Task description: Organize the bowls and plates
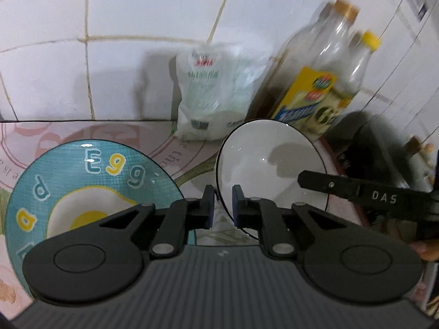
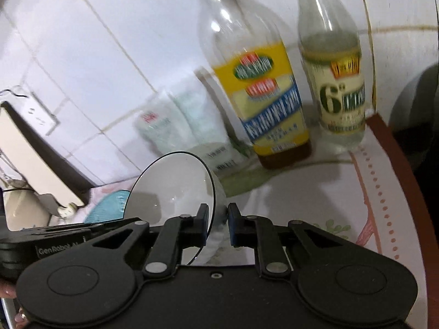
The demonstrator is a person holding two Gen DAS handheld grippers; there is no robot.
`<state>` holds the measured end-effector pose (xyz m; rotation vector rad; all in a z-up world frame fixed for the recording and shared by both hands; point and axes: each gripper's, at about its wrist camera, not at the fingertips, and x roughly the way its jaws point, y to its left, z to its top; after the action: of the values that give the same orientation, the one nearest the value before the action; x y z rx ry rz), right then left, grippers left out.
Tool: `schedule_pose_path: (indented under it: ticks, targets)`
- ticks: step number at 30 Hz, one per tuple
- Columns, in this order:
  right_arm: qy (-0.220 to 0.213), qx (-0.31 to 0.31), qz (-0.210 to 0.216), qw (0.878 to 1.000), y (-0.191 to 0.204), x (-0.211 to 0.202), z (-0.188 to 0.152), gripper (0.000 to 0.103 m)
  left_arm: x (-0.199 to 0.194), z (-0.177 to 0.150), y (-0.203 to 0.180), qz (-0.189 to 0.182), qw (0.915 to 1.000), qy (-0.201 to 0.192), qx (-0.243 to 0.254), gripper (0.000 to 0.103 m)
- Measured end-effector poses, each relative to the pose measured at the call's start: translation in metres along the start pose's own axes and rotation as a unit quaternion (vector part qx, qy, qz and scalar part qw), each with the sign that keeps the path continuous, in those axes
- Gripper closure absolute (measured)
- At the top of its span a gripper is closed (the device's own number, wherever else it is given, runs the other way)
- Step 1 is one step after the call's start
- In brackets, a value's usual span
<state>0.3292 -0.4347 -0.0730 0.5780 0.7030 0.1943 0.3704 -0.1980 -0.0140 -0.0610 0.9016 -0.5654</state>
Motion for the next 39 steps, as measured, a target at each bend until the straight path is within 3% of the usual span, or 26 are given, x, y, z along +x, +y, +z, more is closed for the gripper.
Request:
schedule_pose_path:
  ticks: [11, 21, 26, 33, 39]
  targets:
    - [-0.037, -0.058, 0.004, 0.998, 0.06, -0.08, -0.023, 0.084, -0.094, -0.021, -0.019, -0.014, 0.9992, -0.035, 0.016, 0.091]
    - [-0.039, -0.091, -0.011, 0.995, 0.079, -0.116, -0.056, 0.084, -0.128, -0.054, -0.027, -0.029, 0.9988, -0.038, 0.009, 0.091]
    - [-0.038, -0.105, -0.009, 0.994, 0.078, -0.12, -0.069, 0.084, -0.127, -0.066, -0.019, -0.05, 0.9981, -0.034, -0.011, 0.091]
    - [-0.043, -0.133, -0.033, 0.99, 0.078, -0.117, -0.08, 0.084, -0.105, -0.081, -0.016, -0.051, 0.9983, -0.013, -0.026, 0.091]
    - [-0.041, -0.15, -0.051, 0.986, 0.074, -0.101, -0.086, 0.084, -0.079, -0.088, -0.016, -0.027, 0.9985, -0.006, -0.046, 0.091]
